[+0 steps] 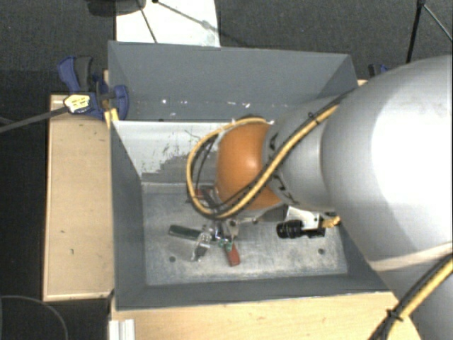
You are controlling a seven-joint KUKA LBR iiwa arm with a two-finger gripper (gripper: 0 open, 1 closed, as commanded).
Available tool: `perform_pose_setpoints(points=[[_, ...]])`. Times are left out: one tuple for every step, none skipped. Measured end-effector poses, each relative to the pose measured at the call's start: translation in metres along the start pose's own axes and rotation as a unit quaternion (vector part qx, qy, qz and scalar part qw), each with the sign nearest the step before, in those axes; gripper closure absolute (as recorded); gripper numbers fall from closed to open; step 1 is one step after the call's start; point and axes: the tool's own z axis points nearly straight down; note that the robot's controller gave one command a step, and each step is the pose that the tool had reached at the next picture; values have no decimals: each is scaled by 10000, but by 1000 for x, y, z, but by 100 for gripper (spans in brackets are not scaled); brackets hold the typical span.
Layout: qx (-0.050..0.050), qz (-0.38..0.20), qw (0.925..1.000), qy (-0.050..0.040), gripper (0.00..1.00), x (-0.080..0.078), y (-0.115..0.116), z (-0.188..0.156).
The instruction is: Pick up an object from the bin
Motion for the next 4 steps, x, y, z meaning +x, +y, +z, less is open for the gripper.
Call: perform_pose_setpoints(points=[[-16, 35, 10000, 0, 100, 1, 6, -3], [-13, 3, 10000, -1, 100, 0, 5, -3], [16, -4, 10000, 26, 100, 2, 3, -8], [36, -2, 10000, 56, 100, 3, 2, -30]])
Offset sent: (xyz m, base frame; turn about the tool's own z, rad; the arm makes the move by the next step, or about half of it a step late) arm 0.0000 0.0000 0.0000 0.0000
